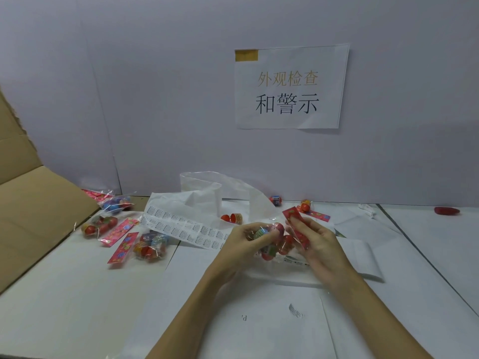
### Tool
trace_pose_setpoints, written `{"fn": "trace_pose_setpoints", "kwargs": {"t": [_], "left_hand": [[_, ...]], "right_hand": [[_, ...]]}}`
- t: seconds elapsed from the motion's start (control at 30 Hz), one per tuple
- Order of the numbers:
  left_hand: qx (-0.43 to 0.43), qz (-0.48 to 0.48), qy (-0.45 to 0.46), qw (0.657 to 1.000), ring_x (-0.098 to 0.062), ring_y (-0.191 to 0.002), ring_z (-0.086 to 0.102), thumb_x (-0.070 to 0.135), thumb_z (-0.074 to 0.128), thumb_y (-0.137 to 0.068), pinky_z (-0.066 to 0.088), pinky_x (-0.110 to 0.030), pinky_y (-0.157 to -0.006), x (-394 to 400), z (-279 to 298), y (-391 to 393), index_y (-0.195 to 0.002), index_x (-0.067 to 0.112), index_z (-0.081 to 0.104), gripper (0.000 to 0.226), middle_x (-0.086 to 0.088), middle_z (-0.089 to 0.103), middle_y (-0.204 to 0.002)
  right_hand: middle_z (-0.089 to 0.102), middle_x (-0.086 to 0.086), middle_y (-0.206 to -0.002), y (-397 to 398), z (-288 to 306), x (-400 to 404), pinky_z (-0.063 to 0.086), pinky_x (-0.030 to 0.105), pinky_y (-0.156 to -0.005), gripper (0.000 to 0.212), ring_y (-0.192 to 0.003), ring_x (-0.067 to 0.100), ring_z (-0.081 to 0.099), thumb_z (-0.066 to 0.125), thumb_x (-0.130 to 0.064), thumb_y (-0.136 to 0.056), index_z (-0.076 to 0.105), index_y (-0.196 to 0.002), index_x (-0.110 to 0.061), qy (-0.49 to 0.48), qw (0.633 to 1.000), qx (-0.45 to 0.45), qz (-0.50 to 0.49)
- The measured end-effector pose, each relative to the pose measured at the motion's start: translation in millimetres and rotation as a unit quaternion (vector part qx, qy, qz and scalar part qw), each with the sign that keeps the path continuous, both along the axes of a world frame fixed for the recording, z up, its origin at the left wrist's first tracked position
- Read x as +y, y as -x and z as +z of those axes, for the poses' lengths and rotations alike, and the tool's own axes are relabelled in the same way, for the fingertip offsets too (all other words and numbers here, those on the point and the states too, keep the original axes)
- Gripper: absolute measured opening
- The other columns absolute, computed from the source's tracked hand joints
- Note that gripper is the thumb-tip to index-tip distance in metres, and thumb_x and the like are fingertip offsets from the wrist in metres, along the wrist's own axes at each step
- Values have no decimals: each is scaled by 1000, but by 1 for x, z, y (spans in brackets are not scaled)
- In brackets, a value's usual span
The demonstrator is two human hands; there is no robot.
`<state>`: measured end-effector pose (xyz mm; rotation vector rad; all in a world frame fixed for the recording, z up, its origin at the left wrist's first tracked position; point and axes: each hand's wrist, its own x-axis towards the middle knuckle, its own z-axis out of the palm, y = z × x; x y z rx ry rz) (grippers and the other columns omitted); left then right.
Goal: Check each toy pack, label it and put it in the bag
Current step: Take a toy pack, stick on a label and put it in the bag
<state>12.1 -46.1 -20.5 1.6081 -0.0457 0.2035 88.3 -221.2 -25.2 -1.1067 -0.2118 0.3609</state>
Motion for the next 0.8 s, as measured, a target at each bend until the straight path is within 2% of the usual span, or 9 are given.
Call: {"fn": "trace_pose_setpoints", "kwargs": {"t": [0.07,0.13,0.2,0.3,0.4,0.47,0.6,0.7,0.8], "left_hand": [[4,0,-11,1000,-16,-102,74,54,64,-98,55,-18,-87,1,1,-1,-109,27,81,34,-3,80,-103],[17,-5,-11,1000,-20,-105,72,56,56,-101,56,-28,-98,0,-1,-4,-108,22,80,42,-7,78,-103],[17,-9,11,1000,-24,-103,73,53,57,-101,58,-33,-96,-2,-3,-6,-109,16,80,44,-11,78,-104],[4,-3,63,998,-39,-107,71,44,60,-103,61,-38,-89,-4,-7,-7,-114,10,78,40,-22,74,-110],[-11,14,142,990,-38,-111,72,32,62,-104,62,-43,-90,-4,-7,-7,-117,7,76,32,-20,74,-116],[-6,41,163,986,-35,-110,73,34,64,-101,62,-43,-89,-3,-5,-7,-116,6,76,34,-17,76,-114],[29,46,140,989,-34,-106,75,43,70,-95,61,-51,-92,-7,-5,-7,-117,4,73,44,-19,76,-110],[35,72,113,990,-33,-105,74,38,82,-83,61,-53,-92,-5,-5,-8,-118,7,71,48,-22,73,-114],[1,119,163,979,-32,-102,75,25,81,-87,64,-42,-80,1,-5,-10,-128,16,60,46,-26,69,-119]], "right_hand": [[78,3,-102,-2,2,-1,54,32,-90,34,-95,14,74,87,-27,-70,84,-101,-14,-43,998,37,8],[76,4,-100,-3,3,-1,55,33,-89,34,-91,16,71,83,-21,-76,81,-107,-8,-69,995,74,9],[76,8,-103,-3,4,0,55,36,-92,40,-95,19,70,80,-20,-82,76,-118,-4,-71,995,75,-1],[76,12,-119,3,4,2,57,36,-93,48,-109,26,74,77,-24,-86,66,-130,-8,-30,1000,3,2],[77,9,-116,9,1,8,61,31,-81,59,-103,25,77,81,-36,-82,58,-132,-15,64,998,-30,-1],[80,7,-106,9,-1,10,64,32,-76,54,-96,25,79,82,-38,-79,66,-124,-13,99,994,-56,-6],[81,3,-94,8,-4,7,65,34,-76,40,-89,23,80,78,-46,-80,79,-105,-15,169,974,-141,-47],[81,4,-95,10,-4,6,65,36,-76,35,-89,24,79,69,-44,-91,77,-110,-16,165,973,-161,-29],[80,6,-97,7,-3,7,64,33,-72,23,-88,22,79,54,-31,-106,67,-124,-23,153,972,-172,-49]]}}
